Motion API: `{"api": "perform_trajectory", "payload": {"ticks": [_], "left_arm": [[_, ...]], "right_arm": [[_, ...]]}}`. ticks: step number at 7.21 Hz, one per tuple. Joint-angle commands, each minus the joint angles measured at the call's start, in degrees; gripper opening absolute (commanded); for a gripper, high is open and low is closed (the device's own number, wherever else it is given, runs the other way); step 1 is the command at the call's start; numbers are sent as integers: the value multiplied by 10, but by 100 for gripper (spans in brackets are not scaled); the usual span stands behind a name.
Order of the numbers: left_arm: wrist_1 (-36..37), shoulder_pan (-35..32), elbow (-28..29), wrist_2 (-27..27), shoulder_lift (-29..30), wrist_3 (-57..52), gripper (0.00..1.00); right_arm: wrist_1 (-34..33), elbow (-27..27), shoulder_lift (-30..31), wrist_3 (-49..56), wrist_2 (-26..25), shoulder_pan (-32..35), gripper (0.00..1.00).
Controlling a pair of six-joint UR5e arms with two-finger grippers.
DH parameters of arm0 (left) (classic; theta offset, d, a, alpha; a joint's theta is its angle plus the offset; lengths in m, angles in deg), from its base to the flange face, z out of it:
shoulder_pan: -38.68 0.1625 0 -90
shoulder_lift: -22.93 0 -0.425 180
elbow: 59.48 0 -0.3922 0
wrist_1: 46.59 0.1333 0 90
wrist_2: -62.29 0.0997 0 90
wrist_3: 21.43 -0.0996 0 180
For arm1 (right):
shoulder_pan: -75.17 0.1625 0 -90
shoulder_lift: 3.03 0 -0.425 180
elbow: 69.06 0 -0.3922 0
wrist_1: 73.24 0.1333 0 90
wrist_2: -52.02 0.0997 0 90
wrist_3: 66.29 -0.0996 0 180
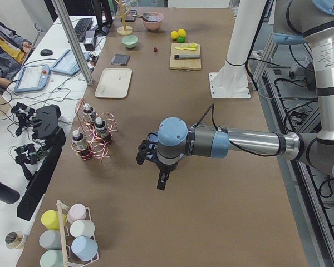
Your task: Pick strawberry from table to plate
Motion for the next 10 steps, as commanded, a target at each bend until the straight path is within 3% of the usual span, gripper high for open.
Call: {"api": "perform_trajectory", "payload": {"ticks": [1,10], "left_arm": [[0,1,1,-2,-3,1,98],[-6,3,7,3,-5,-2,98]], "right_arm": [[0,1,2,0,1,0,100],[-1,-1,7,0,20,-1,100]]}}
